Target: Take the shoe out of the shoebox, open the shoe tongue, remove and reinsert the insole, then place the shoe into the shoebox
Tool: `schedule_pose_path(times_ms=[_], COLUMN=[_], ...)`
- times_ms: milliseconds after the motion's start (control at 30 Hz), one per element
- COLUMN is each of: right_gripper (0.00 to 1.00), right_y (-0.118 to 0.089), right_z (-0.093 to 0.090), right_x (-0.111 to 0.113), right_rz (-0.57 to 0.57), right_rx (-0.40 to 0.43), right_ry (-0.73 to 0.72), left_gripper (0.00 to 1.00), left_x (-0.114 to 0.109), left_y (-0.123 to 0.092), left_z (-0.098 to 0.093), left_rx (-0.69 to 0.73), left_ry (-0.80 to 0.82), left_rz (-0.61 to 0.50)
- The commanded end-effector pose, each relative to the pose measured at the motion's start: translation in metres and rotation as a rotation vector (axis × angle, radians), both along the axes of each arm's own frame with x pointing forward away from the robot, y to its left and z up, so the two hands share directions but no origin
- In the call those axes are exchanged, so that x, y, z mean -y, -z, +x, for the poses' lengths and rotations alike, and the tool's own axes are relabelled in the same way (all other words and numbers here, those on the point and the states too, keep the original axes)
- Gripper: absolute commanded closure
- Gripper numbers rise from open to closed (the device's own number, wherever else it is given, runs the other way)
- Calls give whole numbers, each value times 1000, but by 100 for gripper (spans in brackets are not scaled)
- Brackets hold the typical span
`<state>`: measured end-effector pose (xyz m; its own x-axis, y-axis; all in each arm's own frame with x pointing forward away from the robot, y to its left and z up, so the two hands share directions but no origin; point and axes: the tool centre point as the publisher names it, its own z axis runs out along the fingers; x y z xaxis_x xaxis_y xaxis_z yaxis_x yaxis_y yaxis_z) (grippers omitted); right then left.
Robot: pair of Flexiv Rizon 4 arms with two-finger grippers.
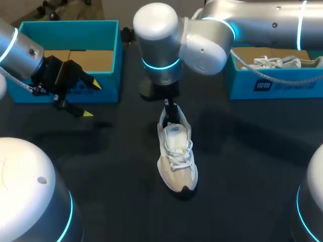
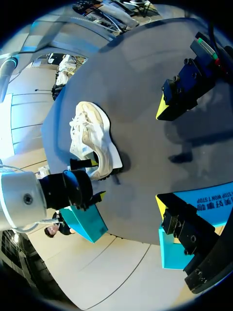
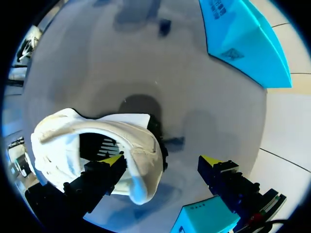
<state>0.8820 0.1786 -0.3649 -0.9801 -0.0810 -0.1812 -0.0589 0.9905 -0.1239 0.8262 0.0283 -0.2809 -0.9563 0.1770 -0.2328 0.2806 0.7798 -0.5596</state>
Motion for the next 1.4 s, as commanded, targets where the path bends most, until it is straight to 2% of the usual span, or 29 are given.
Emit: schedule_pose_path(times_ms=[33, 167, 200, 233, 267, 300, 500, 533, 567, 700, 867, 1033, 1067, 1100, 1200, 1233, 1300, 1400], right_gripper=[0, 0, 5, 14, 27, 45, 71, 87, 100, 100, 100, 100, 100, 100, 100, 100, 100, 100], right_y=[11, 16, 18, 19, 20, 21, 22, 23, 24, 25, 8, -35, -38, -54, -81, -81, -110, -135], right_z=[5, 7, 8, 8, 8, 8, 7, 7, 7, 4, -1, -6, -6, -7, -10, -10, -11, -11], right_x=[2, 4, 4, 4, 4, 4, 1, 0, 0, -1, 1, 3, 3, 4, 6, 6, 6, 7], right_rz=[12, 23, 24, 25, 25, 27, 32, 30, 29, 27, 29, 6, 1, 24, 17, 17, 6, -10], right_rx=[-14, -20, -23, -25, -27, -31, -44, -46, -47, -47, -27, -45, -51, -48, -44, -44, -48, -45], right_ry=[0, 2, 4, 4, 4, 3, 1, 0, 0, 12, 20, 28, 31, 36, 47, 47, 49, 48], left_gripper=[0, 0, 0, 0, 0, 0, 0, 0, 0, 0, 0, 0, 0, 0, 0, 0, 0, 0], left_x=[-1, -1, -1, -1, -1, -1, -1, -1, -1, -1, -1, -1, -1, -1, -1, -1, -1, -1], left_y=[0, 0, 0, 0, 0, 0, 0, 0, 0, 0, 0, 0, 0, 0, 0, 0, 0, 0], left_z=[-1, -1, -1, -1, -1, -1, -1, -1, -1, -1, -1, -1, -1, -1, -1, -1, -1, -1], left_rx=[1, 1, 1, 1, 1, 1, 1, 1, 1, 1, 1, 1, 1, 1, 1, 1, 1, 1], left_ry=[1, 1, 1, 1, 1, 1, 1, 1, 1, 1, 1, 1, 1, 1, 1, 1, 1, 1], left_rz=[1, 1, 1, 1, 1, 1, 1, 1, 1, 1, 1, 1, 1, 1, 1, 1, 1, 1])
